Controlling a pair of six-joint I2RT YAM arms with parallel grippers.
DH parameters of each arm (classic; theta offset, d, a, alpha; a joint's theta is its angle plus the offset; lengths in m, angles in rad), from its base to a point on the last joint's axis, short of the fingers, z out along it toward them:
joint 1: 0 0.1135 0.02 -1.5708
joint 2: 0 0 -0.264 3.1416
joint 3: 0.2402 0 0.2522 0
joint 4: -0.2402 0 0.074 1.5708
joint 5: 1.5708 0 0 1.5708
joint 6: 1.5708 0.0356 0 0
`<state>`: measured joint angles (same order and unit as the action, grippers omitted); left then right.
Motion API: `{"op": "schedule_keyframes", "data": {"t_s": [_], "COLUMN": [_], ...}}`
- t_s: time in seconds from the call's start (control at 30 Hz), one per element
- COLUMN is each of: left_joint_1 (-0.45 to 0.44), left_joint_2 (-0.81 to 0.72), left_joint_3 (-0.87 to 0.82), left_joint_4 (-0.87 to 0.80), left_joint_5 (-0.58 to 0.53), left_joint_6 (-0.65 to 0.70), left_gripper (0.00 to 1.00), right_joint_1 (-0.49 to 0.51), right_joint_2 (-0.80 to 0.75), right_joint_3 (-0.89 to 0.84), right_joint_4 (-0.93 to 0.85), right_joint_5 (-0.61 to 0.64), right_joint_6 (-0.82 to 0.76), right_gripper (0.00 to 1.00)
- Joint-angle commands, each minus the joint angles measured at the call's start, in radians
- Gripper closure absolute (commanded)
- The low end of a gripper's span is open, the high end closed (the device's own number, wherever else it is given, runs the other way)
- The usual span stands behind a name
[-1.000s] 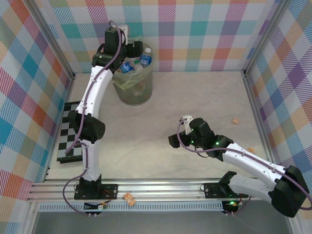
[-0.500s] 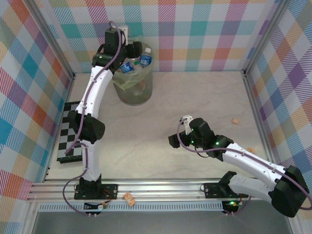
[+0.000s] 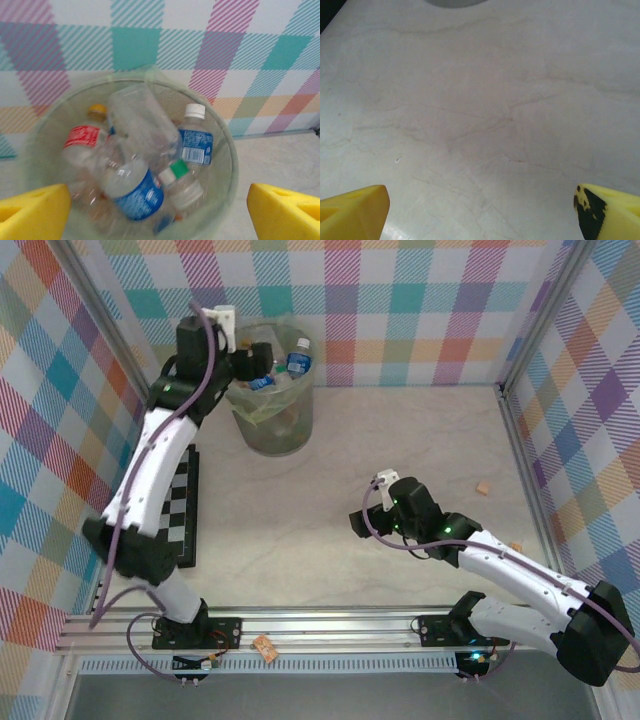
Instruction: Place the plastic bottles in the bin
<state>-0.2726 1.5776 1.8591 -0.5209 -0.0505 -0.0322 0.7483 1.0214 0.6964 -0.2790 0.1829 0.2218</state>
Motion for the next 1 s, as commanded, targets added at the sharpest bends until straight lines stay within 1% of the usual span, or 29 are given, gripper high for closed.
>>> {"op": "schedule_keyframes", "data": {"t_s": [0.0, 0.07, 0.13, 0.17, 0.27, 0.37, 0.43, 0.57, 0.67, 0.73, 0.77, 0.87, 0.97], "left_joint_1": [0.004, 0.004, 0.004, 0.003, 0.005, 0.006, 0.009, 0.018, 0.026, 0.031, 0.037, 0.060, 0.070], "left_joint_2": [-0.184, -0.291, -0.379, -0.417, -0.507, -0.550, -0.566, -0.586, -0.592, -0.579, -0.570, -0.540, -0.502], "left_joint_3": [-0.213, -0.360, -0.509, -0.576, -0.758, -0.885, -0.961, -1.103, -1.196, -1.249, -1.275, -1.337, -1.365], "left_joint_4": [0.127, 0.163, 0.168, 0.174, 0.219, 0.225, 0.235, 0.352, 0.441, 0.505, 0.535, 0.636, 0.695], "left_joint_5": [-0.102, -0.163, -0.238, -0.273, -0.333, -0.394, -0.412, -0.458, -0.485, -0.519, -0.526, -0.493, -0.480], "left_joint_6": [0.000, -0.012, -0.047, -0.069, -0.098, -0.098, -0.098, -0.107, -0.111, -0.106, -0.107, -0.119, -0.127], "left_gripper": [0.08, 0.05, 0.01, 0.00, 0.00, 0.00, 0.00, 0.00, 0.00, 0.00, 0.00, 0.00, 0.00], "right_joint_1": [-0.020, -0.049, -0.103, -0.139, -0.229, -0.315, -0.368, -0.445, -0.487, -0.508, -0.513, -0.525, -0.542], "right_joint_2": [-0.019, -0.011, -0.003, 0.001, 0.005, 0.008, 0.023, 0.056, 0.070, 0.085, 0.095, 0.117, 0.126], "right_joint_3": [0.038, 0.050, 0.052, 0.048, 0.030, -0.010, -0.034, -0.078, -0.112, -0.116, -0.112, -0.126, -0.158], "right_joint_4": [-0.011, -0.025, -0.030, -0.025, 0.003, 0.051, 0.074, 0.121, 0.162, 0.161, 0.157, 0.185, 0.241], "right_joint_5": [0.075, 0.100, 0.091, 0.077, 0.051, 0.043, 0.023, 0.027, 0.012, -0.022, -0.012, 0.013, 0.011], "right_joint_6": [-0.067, -0.071, -0.069, -0.066, -0.076, -0.101, -0.117, -0.141, -0.136, -0.137, -0.135, -0.150, -0.145], "right_gripper": [0.05, 0.04, 0.03, 0.03, 0.02, 0.01, 0.01, 0.01, 0.01, 0.01, 0.01, 0.01, 0.01]}}
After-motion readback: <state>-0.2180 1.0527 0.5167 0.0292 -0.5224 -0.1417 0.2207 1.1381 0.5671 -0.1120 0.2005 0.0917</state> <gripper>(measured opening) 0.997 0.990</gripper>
